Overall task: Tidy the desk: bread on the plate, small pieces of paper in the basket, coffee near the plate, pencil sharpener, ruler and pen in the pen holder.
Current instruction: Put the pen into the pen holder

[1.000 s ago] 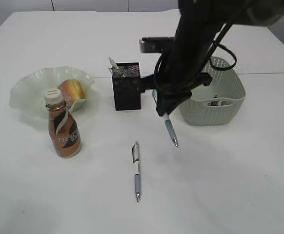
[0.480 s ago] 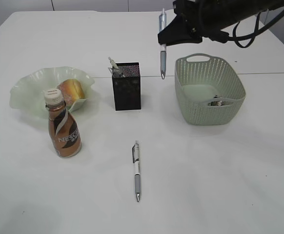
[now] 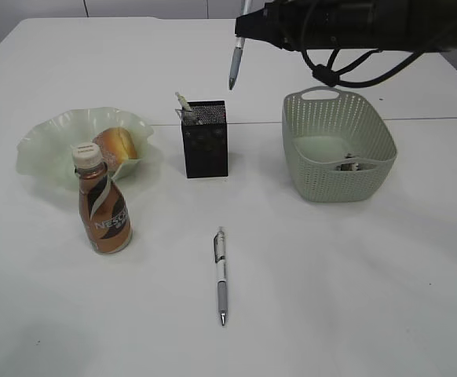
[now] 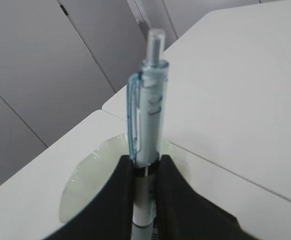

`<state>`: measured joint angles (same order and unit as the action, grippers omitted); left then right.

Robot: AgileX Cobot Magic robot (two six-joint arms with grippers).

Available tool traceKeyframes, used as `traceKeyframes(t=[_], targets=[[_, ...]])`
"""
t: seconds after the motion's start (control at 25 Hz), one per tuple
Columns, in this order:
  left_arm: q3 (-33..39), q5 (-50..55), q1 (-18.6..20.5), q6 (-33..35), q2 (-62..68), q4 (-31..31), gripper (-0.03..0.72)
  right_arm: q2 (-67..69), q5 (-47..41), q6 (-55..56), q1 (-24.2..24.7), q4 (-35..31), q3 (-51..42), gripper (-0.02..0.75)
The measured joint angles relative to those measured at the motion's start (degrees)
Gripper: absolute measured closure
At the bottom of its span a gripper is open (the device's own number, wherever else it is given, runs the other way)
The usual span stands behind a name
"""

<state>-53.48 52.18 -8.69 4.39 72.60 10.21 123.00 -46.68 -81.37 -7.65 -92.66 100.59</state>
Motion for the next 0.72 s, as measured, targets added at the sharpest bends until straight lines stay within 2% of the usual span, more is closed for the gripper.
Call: traceKeyframes(t=[0.12, 0.28, 0.56, 0.72], targets=[[0.0, -0.1, 0.0, 0.0, 0.8, 0.0, 0.381, 2.9, -0.1, -11.7, 0.0, -6.3, 0.0, 0.677], [0.0, -0.1, 0.0, 0.0, 1.4, 0.0, 0.381, 7.2, -2.2, -19.9, 0.0, -8.0, 2.0, 0.677], [0.0, -0.1, 0.0, 0.0, 1.9, 0.0, 0.381, 13.9, -4.0, -22.2, -1.4, -8.4, 11.4, 0.678], [0.0, -0.1, 0.0, 0.0, 1.9, -0.5, 0.381, 15.6, -3.4, -22.8, -2.3, -8.5, 13.6, 0.677]])
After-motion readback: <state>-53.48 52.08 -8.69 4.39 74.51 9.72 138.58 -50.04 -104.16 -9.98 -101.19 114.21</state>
